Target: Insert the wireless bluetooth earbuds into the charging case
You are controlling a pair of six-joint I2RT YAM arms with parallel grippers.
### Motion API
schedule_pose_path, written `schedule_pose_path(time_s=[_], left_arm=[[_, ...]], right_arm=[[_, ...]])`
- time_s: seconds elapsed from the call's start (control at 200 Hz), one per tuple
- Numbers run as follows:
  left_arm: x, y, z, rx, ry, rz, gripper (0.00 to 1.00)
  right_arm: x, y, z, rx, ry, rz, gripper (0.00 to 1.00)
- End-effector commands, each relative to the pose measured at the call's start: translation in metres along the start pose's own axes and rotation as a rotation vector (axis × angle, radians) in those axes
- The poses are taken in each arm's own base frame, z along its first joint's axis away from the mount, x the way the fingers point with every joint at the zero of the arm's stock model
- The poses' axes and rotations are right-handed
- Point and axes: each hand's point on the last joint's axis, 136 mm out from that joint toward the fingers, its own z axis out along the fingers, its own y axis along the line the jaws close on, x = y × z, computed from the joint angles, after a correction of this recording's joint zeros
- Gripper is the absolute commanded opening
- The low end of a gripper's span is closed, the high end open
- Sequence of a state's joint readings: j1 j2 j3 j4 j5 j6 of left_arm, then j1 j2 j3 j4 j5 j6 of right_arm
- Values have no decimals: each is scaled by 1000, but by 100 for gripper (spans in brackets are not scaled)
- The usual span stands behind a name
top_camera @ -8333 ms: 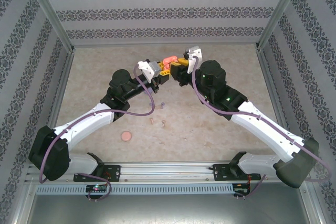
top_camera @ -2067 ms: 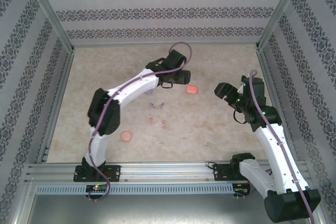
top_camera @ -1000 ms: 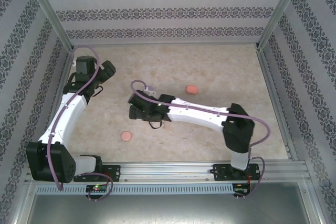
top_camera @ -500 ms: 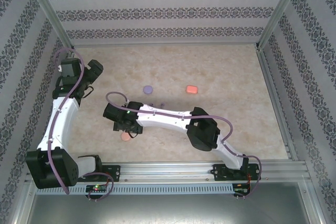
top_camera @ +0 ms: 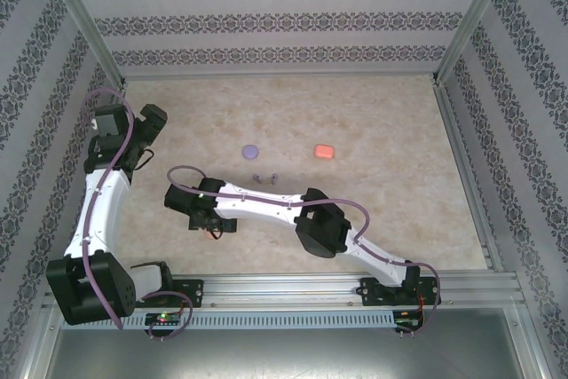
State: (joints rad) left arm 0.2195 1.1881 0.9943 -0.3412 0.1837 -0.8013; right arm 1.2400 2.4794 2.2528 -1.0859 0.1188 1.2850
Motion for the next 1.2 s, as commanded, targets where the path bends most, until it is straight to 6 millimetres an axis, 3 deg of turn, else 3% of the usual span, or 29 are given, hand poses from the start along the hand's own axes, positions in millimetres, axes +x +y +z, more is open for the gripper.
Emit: schedule_pose_path(time_s=[0.0, 0.315, 0.749, 1.059, 1.194], left_arm=[[-9, -4, -5, 40, -37, -29, 99], [-8, -1, -1, 38, -34, -35, 99], [-7, 3, 1, 34, -28, -40, 99], [-1, -2, 3, 63, 3, -32, 99], [0, -4, 1, 71, 14, -20, 99]], right_arm=[[6, -4, 5, 40, 7, -4, 75], [13, 6, 17, 31, 35, 4, 72], [23, 0, 28, 76, 50, -8, 63], [15, -11, 31, 123, 17, -22, 61], [8, -15, 27, 132, -3, -43, 54]])
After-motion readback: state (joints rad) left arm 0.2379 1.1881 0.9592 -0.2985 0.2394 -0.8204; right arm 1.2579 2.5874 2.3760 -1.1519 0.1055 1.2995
